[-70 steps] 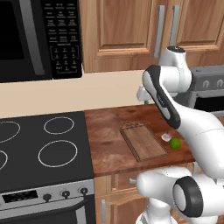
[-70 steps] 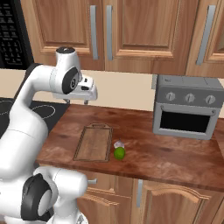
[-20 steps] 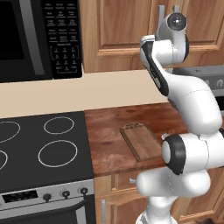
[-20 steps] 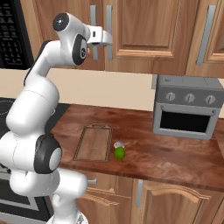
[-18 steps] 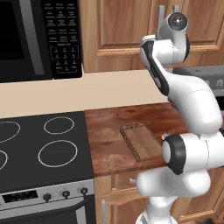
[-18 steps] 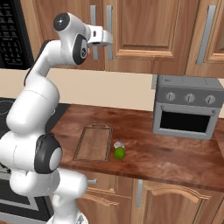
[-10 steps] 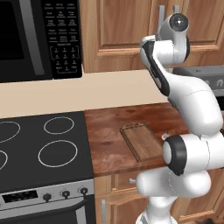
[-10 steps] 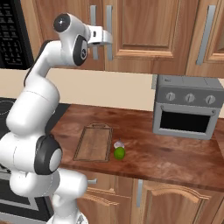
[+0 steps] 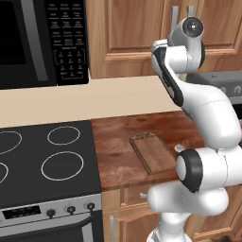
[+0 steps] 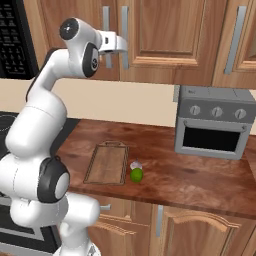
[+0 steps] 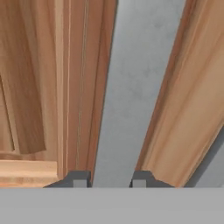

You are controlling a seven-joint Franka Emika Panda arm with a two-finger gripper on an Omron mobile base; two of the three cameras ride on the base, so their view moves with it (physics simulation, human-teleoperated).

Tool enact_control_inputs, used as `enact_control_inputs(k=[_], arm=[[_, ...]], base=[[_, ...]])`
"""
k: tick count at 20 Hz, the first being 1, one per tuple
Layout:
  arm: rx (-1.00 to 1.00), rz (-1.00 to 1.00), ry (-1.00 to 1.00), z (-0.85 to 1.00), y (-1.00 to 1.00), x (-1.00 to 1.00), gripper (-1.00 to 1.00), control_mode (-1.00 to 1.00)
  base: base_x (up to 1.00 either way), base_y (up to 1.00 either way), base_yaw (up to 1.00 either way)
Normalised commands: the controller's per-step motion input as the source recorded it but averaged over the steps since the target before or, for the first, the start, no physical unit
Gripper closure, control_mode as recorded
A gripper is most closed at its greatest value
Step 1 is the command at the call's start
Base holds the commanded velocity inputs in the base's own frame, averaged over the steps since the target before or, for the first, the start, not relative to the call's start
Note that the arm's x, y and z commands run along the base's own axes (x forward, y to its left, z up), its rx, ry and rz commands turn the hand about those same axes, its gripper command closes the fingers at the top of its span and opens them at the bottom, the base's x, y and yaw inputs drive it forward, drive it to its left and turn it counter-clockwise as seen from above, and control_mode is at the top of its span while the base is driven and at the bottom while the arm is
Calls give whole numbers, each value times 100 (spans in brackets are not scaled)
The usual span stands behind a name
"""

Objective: Open the cabinet. Place the bowl and condiment on the counter. Then place the lime and garlic on the cutting board.

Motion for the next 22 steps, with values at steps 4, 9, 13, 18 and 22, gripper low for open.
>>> enact_control_inputs(k=[4, 9, 13, 18, 22], arm=[[0, 0, -3, 0, 17, -89, 100, -100], [0, 0, -10, 0, 58, -100, 100, -100], [0, 0, -9, 0, 82, -100, 100, -100], [0, 0, -3, 0, 100, -100, 100, -100], [4, 0, 0, 10, 79, -97, -100, -100]], base=[[0, 0, 0], [0, 0, 0], [0, 0, 0], [0, 0, 0], [0, 0, 0]])
